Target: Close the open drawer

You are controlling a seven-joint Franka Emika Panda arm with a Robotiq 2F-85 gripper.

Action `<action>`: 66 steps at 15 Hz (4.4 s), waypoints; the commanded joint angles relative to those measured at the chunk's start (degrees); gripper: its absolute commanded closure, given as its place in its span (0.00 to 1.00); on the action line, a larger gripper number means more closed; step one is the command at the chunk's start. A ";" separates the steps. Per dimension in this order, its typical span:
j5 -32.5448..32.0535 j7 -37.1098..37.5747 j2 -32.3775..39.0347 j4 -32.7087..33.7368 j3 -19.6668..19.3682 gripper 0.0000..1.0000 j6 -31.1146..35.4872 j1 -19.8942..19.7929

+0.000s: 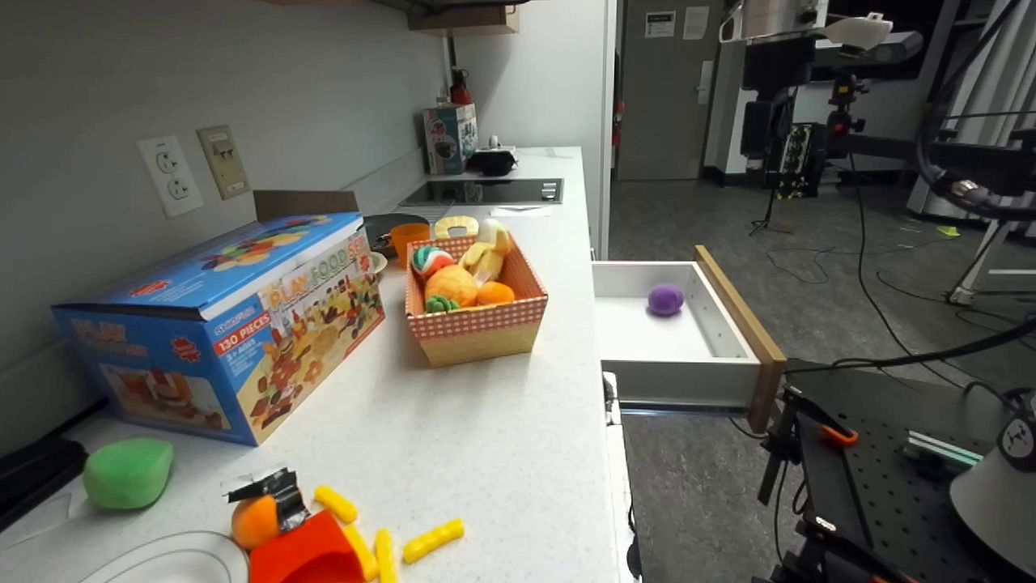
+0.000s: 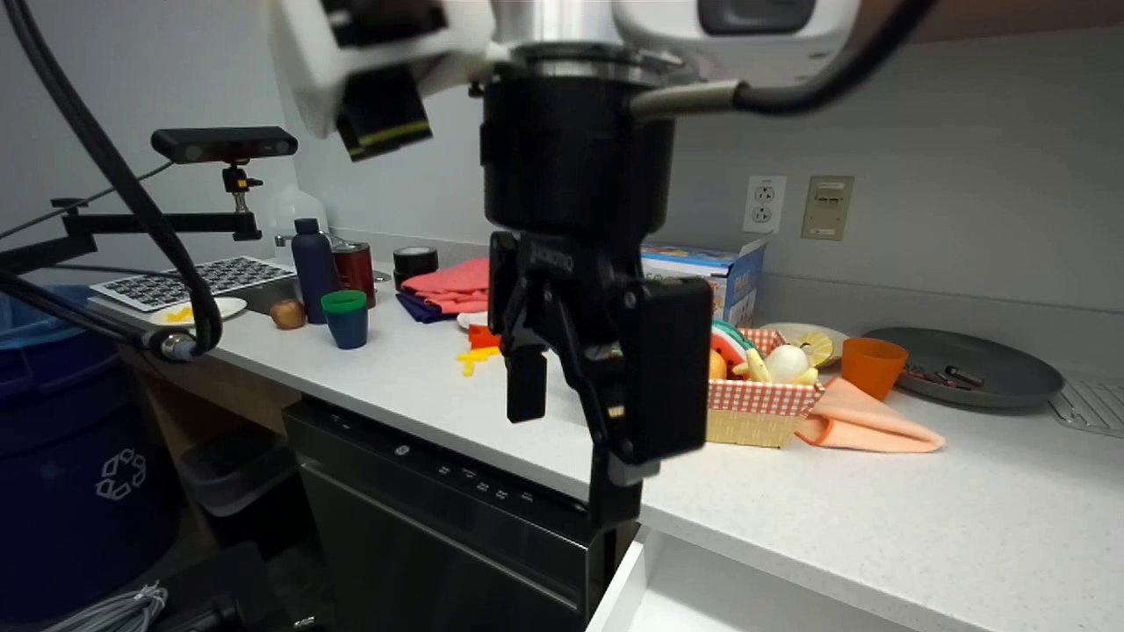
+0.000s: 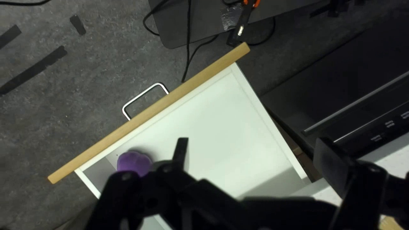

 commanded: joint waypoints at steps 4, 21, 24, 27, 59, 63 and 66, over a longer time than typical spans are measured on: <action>-1.03 -0.17 4.33 1.85 -0.05 0.00 -0.04 -2.15; 4.55 -19.38 33.89 15.05 -8.56 0.00 2.79 -4.49; 3.31 -17.53 32.42 13.12 -7.59 0.00 2.97 -4.97; 3.42 -17.55 33.51 13.98 -7.47 0.00 2.96 -5.03; -1.74 -30.93 58.89 18.14 -3.50 0.00 24.82 -13.61; 0.61 -32.19 59.88 20.09 -0.47 0.00 23.98 -13.66; 2.98 -33.14 61.48 22.48 1.89 0.00 22.99 -13.63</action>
